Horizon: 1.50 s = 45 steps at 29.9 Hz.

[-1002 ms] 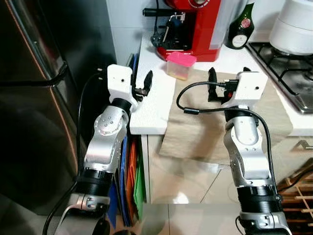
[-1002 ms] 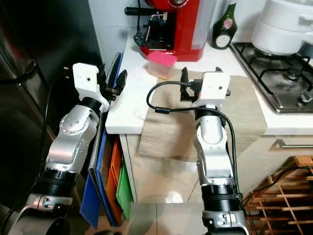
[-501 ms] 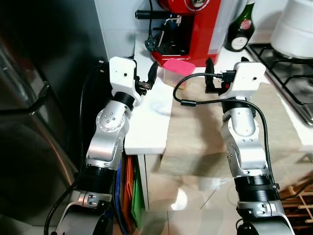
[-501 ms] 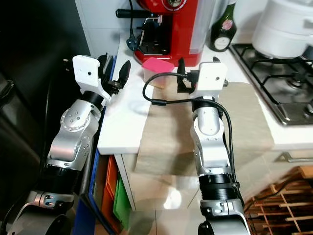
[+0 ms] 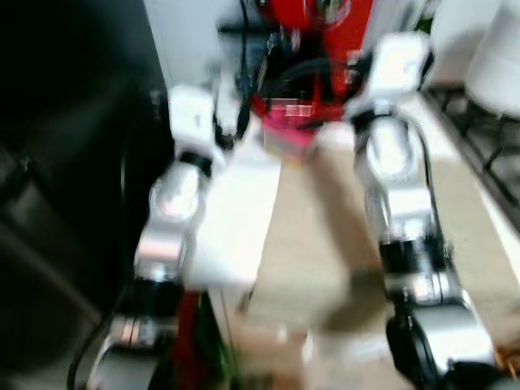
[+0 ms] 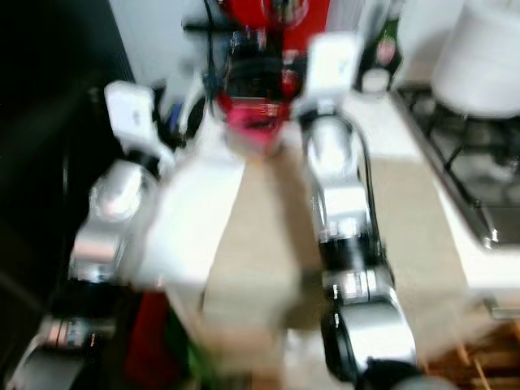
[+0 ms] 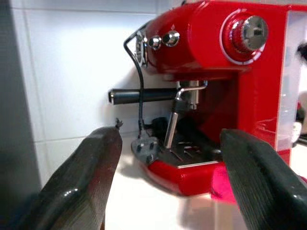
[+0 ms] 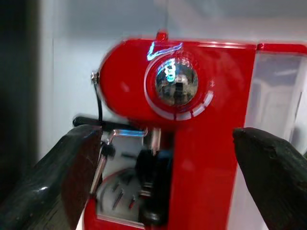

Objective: Restocking fridge

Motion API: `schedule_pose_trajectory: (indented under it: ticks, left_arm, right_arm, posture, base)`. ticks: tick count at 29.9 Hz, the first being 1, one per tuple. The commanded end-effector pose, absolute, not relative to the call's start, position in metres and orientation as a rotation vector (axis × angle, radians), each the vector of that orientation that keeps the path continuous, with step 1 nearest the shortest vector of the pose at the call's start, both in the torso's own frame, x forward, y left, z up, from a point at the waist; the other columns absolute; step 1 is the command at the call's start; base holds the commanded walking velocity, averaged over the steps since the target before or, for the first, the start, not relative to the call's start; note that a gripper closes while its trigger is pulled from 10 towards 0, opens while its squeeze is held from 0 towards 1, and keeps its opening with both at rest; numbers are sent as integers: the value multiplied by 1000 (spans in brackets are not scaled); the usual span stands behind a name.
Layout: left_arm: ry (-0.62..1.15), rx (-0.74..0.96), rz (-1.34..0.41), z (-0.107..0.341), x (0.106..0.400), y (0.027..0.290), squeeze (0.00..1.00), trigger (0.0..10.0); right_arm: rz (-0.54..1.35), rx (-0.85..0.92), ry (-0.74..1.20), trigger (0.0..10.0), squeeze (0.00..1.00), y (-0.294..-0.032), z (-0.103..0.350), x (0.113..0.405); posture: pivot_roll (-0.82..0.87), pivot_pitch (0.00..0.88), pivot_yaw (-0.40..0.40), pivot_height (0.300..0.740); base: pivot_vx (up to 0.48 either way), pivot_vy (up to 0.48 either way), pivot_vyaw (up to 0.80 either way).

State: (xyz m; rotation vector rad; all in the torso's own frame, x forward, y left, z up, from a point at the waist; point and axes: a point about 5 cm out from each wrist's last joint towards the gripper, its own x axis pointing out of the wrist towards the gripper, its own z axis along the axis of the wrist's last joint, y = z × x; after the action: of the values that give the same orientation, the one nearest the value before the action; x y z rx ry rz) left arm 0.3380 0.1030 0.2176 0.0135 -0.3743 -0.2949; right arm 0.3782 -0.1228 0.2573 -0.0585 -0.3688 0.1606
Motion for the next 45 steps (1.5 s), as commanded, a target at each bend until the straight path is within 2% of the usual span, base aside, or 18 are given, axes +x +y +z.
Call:
schedule_pose_trajectory:
  ticks: [1,9,17,24,29,33,34,36,38,39,42,45]
  left_arm:
    - [-388,15,-325,221,334,97,0,10000]
    - [-358,42,-316,215,320,109,0,10000]
    - [-328,81,-282,214,308,126,0,10000]
    - [-317,112,-277,218,298,134,0,10000]
    - [-294,138,-274,218,288,140,0,10000]
    - [-285,141,-273,216,285,141,0,10000]
    - [-289,151,-281,216,283,140,0,10000]
    - [-292,164,-287,216,282,140,0,10000]
    - [-296,181,-300,214,279,138,0,10000]
    - [-281,167,-300,211,277,140,0,10000]
    - [-206,113,-302,197,272,143,0,10000]
    - [-136,104,-337,185,264,143,0,10000]
  right_arm:
    - [170,-40,-299,10000,0,-131,250,386]
    - [166,-48,-181,10000,0,-144,243,405]
    - [251,-65,-104,10000,0,-137,231,410]
    - [307,7,-76,10000,0,-139,233,412]
    - [380,-20,-63,10000,0,-137,235,414]
    - [359,-21,-69,10000,0,-137,237,415]
    - [258,-52,-129,10000,0,-144,242,415]
    - [203,-60,-166,10000,0,-147,245,413]
    - [153,-46,-213,10000,0,-152,245,409]
    - [133,-71,-285,10000,0,-151,244,397]
    - [34,-90,-438,10000,0,-153,229,347]
    - [-50,-75,-433,10000,0,-160,202,302]
  posture:
    - [-6,0,18,740]
    - [65,0,-11,740]
    - [114,0,-18,740]
    - [139,0,-20,740]
    - [156,30,-35,740]
    - [158,34,-41,740]
    - [158,24,-54,740]
    - [158,20,-57,740]
    - [154,5,-60,740]
    - [134,0,-55,740]
    - [103,0,-42,740]
    - [71,0,-22,740]
  base:
    - [0,0,0]
    - [0,0,0]
    - [0,0,0]
    - [0,0,0]
    - [0,0,0]
    - [0,0,0]
    - [0,0,0]
    - [0,0,0]
    - [0,0,0]
    - [0,0,0]
    - [0,0,0]
    - [0,0,0]
